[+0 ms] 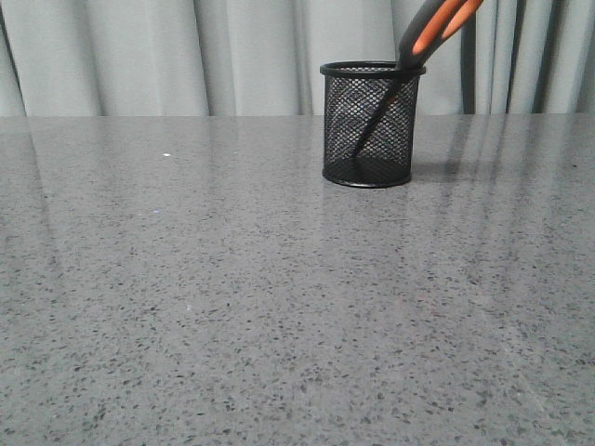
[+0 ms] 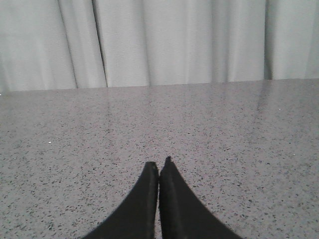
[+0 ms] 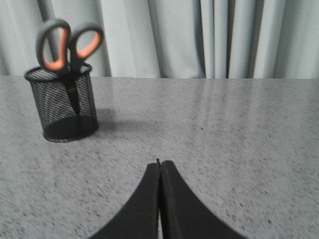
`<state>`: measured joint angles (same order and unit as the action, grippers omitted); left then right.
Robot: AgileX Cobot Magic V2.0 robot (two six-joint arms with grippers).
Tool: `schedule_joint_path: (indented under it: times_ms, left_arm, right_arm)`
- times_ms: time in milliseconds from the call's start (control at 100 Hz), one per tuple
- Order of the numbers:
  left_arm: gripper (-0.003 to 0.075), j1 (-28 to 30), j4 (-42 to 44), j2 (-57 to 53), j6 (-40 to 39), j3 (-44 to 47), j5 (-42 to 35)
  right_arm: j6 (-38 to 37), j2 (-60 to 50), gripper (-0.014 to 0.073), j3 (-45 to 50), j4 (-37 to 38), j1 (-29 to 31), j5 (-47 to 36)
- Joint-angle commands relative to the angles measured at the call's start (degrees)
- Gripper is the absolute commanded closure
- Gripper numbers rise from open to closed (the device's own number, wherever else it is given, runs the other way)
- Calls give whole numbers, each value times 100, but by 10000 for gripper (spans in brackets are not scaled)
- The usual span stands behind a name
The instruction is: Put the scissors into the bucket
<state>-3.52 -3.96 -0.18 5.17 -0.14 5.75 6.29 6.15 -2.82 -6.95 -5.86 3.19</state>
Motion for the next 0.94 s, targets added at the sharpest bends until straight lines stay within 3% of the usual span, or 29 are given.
schedule_joint_path:
  times_ms: [0,260,930]
  left_arm:
    - [741,24,2,-148,-53,165,-404]
    - [741,24,2,-148,-53,165,-415]
    - [741,24,2,-148,-53,165,-415]
  right_arm:
    - [-39,-407,666,234,185,207,-530]
    - [-85,-802,666,439,255,542,318]
    - [-85,-802,666,439,241,542,198]
